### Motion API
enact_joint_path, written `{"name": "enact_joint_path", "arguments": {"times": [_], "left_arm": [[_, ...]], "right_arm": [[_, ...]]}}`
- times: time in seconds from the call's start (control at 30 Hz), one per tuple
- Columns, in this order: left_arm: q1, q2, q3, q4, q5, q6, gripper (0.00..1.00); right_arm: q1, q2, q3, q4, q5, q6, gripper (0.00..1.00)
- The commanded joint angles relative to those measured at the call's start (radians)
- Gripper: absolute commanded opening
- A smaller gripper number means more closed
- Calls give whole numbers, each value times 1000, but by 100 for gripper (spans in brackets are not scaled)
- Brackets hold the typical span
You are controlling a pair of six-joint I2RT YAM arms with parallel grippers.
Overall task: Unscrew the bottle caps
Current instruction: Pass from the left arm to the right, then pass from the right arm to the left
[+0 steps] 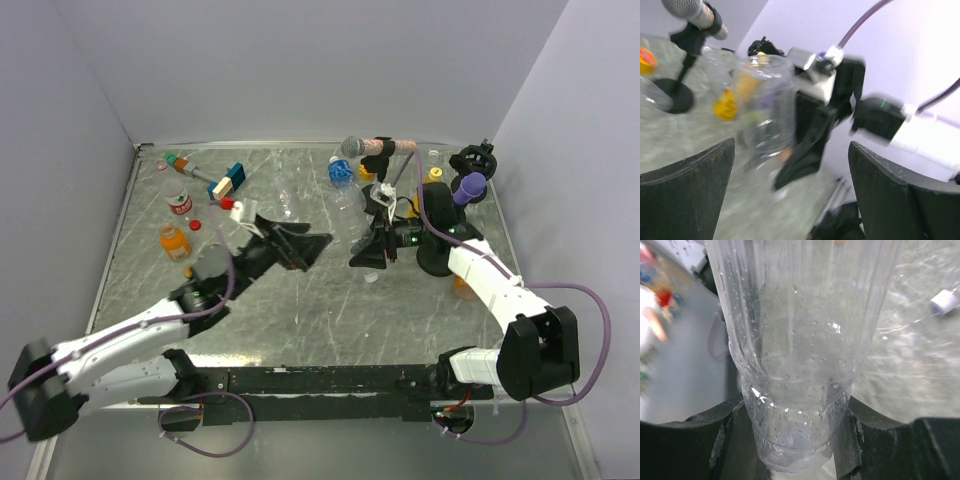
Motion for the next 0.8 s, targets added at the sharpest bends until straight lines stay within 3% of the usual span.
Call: {"name": "enact_joint_path", "arguments": {"times": [0.0, 0.1, 0.17, 0.37, 0.77], "left_arm": [[109, -174, 30, -385, 301, 289, 97], [224, -245, 104, -615, 533, 369, 97], [273, -257, 160, -718, 650, 387, 97], [276, -193, 164, -648, 891, 332, 96], [163, -68, 259, -809, 790, 447, 97]], "right_arm": [[31, 14, 195, -513, 28, -595, 23], [99, 16, 251, -714, 122, -842, 24], [171, -3, 228, -738, 221, -895, 24], [322, -6, 242, -766, 289, -858, 24], [351, 14, 271, -818, 320, -848, 24]]}}
